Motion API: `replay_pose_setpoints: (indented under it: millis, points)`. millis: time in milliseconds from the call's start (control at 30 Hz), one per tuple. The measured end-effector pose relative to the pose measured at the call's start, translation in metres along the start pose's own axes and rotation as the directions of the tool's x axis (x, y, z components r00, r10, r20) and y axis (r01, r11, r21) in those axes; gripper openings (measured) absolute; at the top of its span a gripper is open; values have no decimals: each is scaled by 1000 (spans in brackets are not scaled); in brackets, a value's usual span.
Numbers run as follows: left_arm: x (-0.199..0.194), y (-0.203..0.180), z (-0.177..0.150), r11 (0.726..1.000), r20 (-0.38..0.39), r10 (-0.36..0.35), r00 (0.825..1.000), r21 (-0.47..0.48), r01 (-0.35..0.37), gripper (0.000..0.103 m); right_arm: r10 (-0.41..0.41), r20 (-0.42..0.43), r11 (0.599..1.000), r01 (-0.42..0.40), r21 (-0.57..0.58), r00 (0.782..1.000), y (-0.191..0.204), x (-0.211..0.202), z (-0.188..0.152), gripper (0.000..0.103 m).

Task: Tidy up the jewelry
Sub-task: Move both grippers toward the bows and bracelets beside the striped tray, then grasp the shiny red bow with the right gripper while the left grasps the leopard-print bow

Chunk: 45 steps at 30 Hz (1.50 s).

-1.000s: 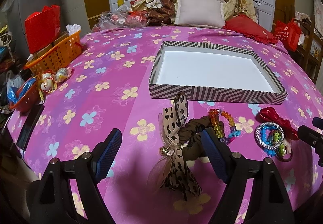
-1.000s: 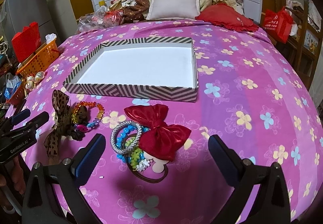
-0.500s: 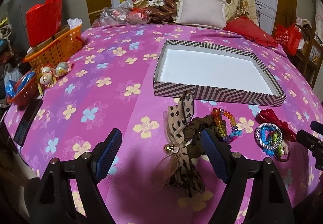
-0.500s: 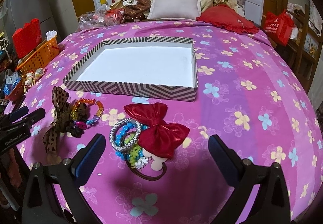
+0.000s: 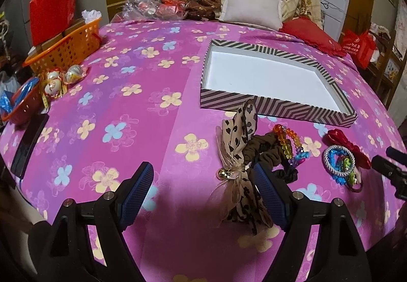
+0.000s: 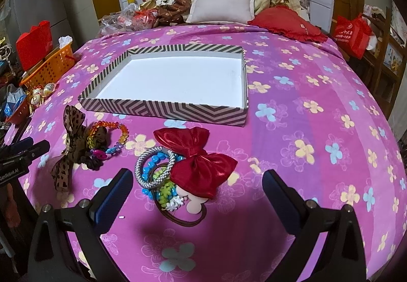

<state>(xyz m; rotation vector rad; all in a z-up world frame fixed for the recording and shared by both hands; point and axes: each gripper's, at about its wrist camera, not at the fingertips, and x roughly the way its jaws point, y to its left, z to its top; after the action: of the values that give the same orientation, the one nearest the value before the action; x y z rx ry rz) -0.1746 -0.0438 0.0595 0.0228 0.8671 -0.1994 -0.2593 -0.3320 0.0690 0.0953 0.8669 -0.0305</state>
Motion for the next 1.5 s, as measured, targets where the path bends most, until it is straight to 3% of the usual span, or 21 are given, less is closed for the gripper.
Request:
replay_pose_setpoints:
  millis: [400, 700, 900, 1267, 1500]
  points:
    - [9, 0, 8, 999, -28, -42, 999, -33, 41, 64, -24, 12, 999, 24, -32, 1000, -9, 0, -2, 102]
    - [17, 3, 9, 999, -42, -33, 999, -42, 31, 64, -28, -37, 998, 26, -63, 999, -24, 23, 11, 75]
    - [19, 5, 10, 998, -41, -26, 999, -49, 24, 64, 12, -115, 991, -26, -129, 993, -18, 48, 18, 74]
    - [23, 1, 13, 995, -62, -73, 995, -73, 69, 64, 12, -166, 970, -52, -239, 986, -1, 65, 27, 74]
    - [30, -5, 17, 993, -78, -102, 992, -65, 97, 64, -8, -167, 986, -20, -165, 986, -18, 73, 30, 65]
